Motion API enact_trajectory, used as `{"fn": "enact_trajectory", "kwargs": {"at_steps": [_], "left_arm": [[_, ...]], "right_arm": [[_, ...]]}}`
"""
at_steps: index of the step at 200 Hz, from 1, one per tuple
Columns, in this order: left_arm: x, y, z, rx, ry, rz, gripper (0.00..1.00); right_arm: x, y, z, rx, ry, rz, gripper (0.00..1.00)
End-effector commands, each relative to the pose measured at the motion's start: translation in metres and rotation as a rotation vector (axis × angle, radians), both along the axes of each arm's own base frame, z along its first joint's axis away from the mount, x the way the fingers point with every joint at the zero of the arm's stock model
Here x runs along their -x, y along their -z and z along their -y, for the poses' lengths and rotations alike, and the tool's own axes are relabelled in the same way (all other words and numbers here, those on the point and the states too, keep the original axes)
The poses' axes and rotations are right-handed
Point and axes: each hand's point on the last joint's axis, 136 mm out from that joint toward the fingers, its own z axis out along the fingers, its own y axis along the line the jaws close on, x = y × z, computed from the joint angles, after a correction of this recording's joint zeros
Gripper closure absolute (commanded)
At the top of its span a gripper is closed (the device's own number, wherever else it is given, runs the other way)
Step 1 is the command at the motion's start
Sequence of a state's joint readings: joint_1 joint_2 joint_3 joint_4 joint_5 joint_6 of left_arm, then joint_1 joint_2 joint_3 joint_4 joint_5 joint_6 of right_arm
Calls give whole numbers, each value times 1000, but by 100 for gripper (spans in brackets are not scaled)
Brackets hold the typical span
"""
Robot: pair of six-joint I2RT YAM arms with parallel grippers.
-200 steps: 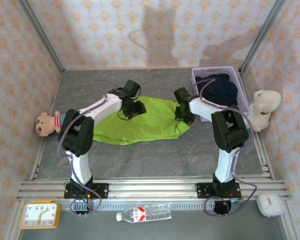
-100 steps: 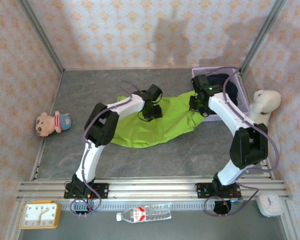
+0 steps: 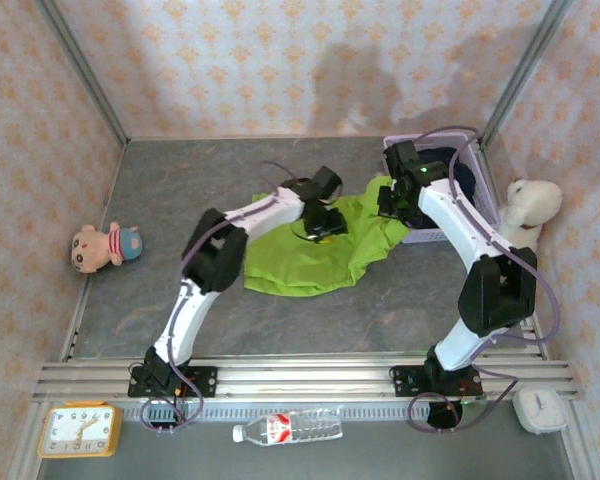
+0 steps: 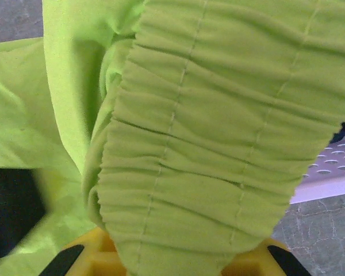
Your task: Fold and stack the mixed laundry pile
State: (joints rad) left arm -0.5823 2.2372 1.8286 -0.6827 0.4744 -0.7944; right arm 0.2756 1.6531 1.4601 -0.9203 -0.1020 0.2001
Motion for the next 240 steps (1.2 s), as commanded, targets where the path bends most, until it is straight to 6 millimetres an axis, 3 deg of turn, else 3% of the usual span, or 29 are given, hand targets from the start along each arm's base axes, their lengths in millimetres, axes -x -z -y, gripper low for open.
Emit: {"fn": "enact_trajectory", "kwargs": {"at_steps": [1,18,46,59,91,111,140,194,207,223,229,240], "left_arm": [[2,-68,-75,-30,-57,98,55],[24,-68,-126,-89,-103,94,59],[65,-28,-187,-163,-183,0,89],[80,-11,-200,-178,-202,-30,100],[99,21,-205,-182,-223,-75,100],[101,34,-204,-180,-240,-92,100],[108,50,-206,-200,-232,-126,100],[110,50,-206,-203,-217,-122,100],[110,50,-206,-206,-216,-121,100],[112,52,-208,-217,-209,-125,100],[113,52,-210,-224,-208,-126,100],[114,52,-212,-237,-207,-127,100]], "right_arm": [[-3,-5,11,68,15,-12,100],[-4,-4,14,89,24,-20,100],[-6,-4,21,123,67,-25,100],[-6,-6,26,146,88,-25,100],[-4,-15,29,154,108,-10,100],[-4,-20,13,83,100,4,100],[-1,-26,-42,-48,44,21,100],[8,-10,-189,-230,-94,-16,99],[13,-10,-230,-286,-163,-15,86],[19,-17,-274,-403,-222,-20,46],[20,-22,-286,-463,-232,-21,34],[17,-32,-295,-546,-213,-6,25]]}}
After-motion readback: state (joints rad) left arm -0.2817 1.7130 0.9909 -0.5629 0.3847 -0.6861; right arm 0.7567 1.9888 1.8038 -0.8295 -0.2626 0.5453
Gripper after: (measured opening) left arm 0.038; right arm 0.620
